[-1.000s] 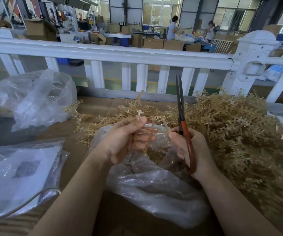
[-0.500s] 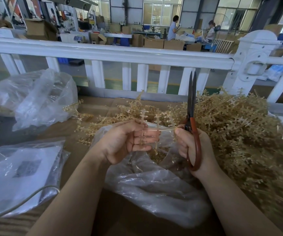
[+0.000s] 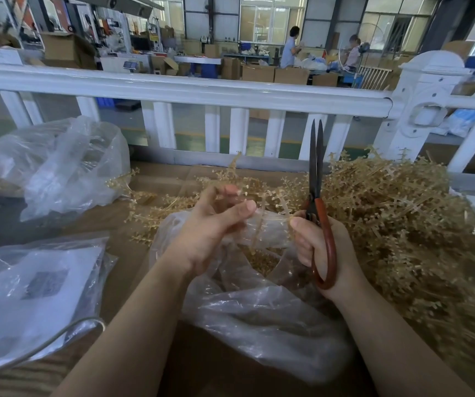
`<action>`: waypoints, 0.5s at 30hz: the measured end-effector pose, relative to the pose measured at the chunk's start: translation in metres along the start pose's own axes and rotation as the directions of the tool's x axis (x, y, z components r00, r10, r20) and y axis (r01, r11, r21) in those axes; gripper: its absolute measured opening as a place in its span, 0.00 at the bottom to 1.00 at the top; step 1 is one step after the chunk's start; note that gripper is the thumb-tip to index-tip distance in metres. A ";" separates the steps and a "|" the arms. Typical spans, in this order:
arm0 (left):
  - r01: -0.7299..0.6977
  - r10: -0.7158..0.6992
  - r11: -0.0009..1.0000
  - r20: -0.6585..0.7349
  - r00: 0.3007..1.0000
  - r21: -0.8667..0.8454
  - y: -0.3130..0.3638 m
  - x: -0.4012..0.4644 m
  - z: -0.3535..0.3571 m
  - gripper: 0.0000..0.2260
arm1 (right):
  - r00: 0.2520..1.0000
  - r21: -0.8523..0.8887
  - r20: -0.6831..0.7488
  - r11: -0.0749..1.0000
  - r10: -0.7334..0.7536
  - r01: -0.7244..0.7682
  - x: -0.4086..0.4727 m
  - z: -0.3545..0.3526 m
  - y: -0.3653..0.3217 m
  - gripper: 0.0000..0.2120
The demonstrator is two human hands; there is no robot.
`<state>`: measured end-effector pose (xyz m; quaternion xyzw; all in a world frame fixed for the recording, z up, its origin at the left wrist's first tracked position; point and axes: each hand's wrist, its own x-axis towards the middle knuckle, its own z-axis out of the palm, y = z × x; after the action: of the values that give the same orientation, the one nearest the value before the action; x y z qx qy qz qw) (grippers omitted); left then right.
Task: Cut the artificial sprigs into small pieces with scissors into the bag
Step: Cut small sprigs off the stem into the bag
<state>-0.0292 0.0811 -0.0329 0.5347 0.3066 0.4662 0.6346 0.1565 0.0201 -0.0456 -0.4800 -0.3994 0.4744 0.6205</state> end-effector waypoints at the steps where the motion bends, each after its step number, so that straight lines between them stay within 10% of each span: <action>1: -0.105 0.112 0.984 -0.037 0.993 0.142 0.000 0.000 -0.001 0.27 | 1.000 -0.012 -0.008 1.000 0.002 -0.002 -0.001 0.001 -0.001 0.06; 4: -0.422 0.466 0.670 0.097 0.879 0.611 0.002 -0.002 -0.001 0.29 | 0.998 -0.105 -0.050 0.994 -0.028 0.023 -0.001 0.004 0.000 0.07; 8: -0.484 0.513 0.053 0.392 0.764 0.874 0.002 -0.002 0.006 0.21 | 0.995 -0.222 -0.028 0.971 -0.094 0.085 -0.001 0.007 0.003 0.10; 15: -0.481 0.474 -0.112 0.472 0.743 0.869 0.006 -0.007 0.007 0.19 | 0.992 -0.317 -0.029 0.942 -0.125 0.109 -0.002 0.009 0.003 0.18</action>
<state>-0.0275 0.0724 -0.0263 0.8823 0.3158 0.3362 -0.0932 0.1470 0.0208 -0.0465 -0.5595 -0.4826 0.3552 0.5726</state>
